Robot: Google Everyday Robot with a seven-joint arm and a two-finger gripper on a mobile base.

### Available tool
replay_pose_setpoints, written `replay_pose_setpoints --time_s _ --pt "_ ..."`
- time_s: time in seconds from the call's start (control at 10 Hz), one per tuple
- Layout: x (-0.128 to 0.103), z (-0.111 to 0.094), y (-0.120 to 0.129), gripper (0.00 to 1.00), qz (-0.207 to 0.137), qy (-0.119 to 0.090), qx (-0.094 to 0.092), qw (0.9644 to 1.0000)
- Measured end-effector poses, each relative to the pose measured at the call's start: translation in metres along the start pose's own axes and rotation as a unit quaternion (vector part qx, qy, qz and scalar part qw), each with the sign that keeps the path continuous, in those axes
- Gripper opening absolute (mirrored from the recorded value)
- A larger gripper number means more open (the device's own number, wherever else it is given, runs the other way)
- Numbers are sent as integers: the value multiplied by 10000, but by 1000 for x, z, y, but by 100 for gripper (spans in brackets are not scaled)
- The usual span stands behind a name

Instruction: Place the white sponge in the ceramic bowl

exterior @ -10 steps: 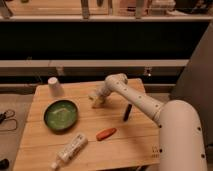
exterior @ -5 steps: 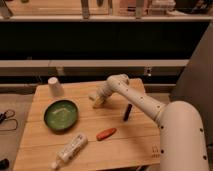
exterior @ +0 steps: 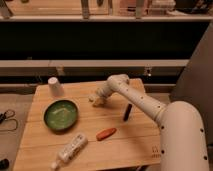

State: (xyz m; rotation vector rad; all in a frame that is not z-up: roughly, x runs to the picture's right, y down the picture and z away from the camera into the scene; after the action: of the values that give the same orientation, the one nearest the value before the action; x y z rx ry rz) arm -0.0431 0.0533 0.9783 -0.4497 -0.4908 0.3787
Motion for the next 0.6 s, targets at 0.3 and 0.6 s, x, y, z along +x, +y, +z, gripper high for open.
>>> replay_pose_setpoints --time_s 0.3,0.6 --pt "0 -4 -2 5 -21 12 39 10000" --pt "-3 -9 -3 0 -32 -40 77 10000"
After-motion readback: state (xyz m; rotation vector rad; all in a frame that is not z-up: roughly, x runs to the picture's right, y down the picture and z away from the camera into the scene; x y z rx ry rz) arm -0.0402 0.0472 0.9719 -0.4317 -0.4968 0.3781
